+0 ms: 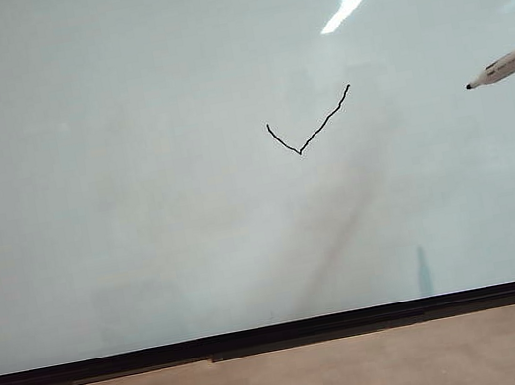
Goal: Pick up the pen on the shelf to the right of the whiteboard and draw a check mark.
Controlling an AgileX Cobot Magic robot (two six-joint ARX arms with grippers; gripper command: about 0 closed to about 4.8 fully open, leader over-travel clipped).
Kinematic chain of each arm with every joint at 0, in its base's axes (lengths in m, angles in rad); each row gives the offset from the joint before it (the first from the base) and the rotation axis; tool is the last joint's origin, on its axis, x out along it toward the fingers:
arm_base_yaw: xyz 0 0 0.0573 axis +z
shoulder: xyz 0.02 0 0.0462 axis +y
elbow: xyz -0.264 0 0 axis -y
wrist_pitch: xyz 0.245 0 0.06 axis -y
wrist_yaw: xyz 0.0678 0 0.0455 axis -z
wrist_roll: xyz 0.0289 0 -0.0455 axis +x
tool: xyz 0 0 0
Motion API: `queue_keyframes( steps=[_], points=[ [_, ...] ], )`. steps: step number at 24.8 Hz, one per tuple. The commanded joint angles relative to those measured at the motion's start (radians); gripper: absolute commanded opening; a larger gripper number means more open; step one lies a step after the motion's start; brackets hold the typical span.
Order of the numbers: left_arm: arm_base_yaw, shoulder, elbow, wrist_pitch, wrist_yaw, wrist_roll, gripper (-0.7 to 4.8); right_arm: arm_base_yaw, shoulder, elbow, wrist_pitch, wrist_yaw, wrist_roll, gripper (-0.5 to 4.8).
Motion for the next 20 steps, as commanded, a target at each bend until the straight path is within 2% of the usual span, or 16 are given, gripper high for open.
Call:
queue_keyframes(
  steps=[1,7,14,20],
  points=[
    [0.000,0.001,0.003,0.006,0.000,0.005,-0.04,0.001,-0.062,0.003,-0.073,0.008,-0.013,-0.05],
    [0.000,0.001,0.003,0.006,0.000,0.005,-0.04,-0.006,-0.126,0.003,-0.143,0.024,-0.016,-0.05],
    [0.000,0.001,0.003,0.006,0.000,0.005,-0.04,-0.043,-0.158,0.003,-0.166,-0.003,-0.016,-0.05],
    [0.000,0.001,0.003,0.006,0.000,0.005,-0.04,-0.050,-0.251,0.003,-0.277,0.003,-0.016,-0.06]
  ],
)
